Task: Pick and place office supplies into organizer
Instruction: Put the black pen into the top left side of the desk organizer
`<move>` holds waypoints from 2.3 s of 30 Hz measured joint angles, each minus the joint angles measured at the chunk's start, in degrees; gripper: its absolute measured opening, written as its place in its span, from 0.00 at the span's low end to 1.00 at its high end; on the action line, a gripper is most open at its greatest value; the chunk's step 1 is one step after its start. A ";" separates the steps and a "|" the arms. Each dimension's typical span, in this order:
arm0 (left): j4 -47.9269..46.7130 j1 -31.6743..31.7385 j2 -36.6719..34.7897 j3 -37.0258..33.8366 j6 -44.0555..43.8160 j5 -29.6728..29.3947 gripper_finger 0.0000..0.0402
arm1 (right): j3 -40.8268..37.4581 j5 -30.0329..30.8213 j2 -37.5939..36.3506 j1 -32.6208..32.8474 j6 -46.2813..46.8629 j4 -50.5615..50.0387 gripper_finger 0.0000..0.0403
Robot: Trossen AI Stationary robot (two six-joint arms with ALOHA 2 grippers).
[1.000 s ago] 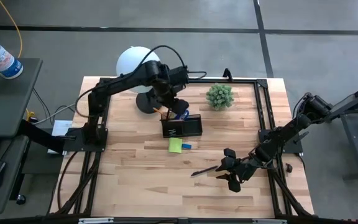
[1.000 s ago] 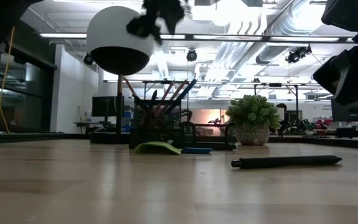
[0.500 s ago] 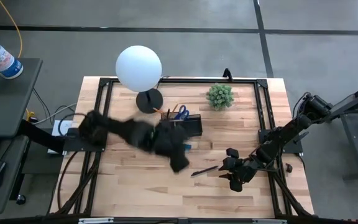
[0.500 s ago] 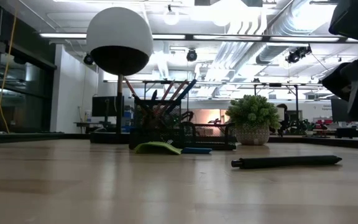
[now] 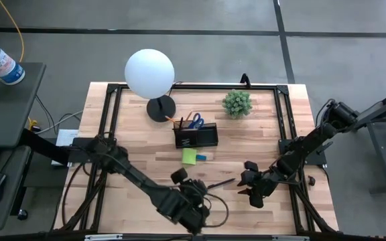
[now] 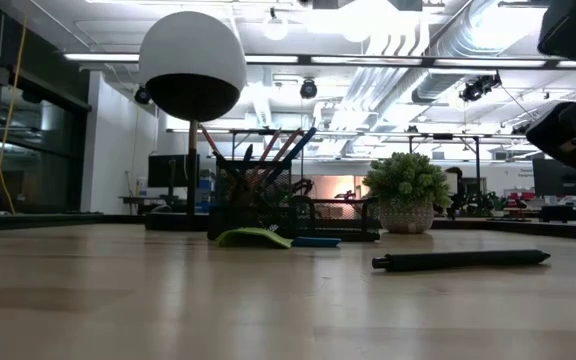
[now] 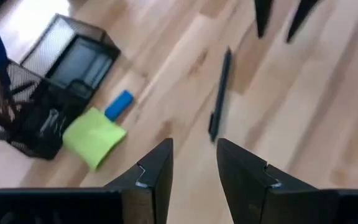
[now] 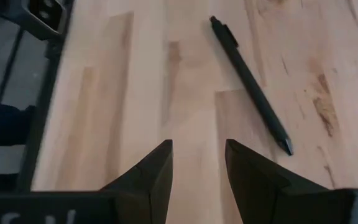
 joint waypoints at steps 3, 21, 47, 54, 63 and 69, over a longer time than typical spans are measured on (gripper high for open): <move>2.01 -0.99 2.09 0.00 -2.99 -4.03 0.28 | 0.02 0.03 -0.75 0.48 0.91 -0.32 0.34; 22.70 -1.12 2.46 -12.57 -4.72 -2.31 0.27 | 0.02 2.45 -3.31 0.65 3.43 -2.28 0.34; 35.69 0.45 -1.46 -26.26 4.58 9.25 0.01 | 0.02 5.52 -3.31 0.65 7.14 -2.68 0.34; 51.07 2.35 -7.67 -37.44 8.78 9.59 0.00 | 0.00 4.30 -3.31 -0.18 8.15 -3.60 0.34; 81.45 5.80 -12.77 -49.10 17.86 27.11 0.00 | 0.00 2.82 -3.31 -1.44 8.48 -3.26 0.34; 81.15 6.36 -12.75 -48.89 19.46 29.42 0.01 | 0.00 2.89 -3.31 -1.65 8.63 -2.89 0.34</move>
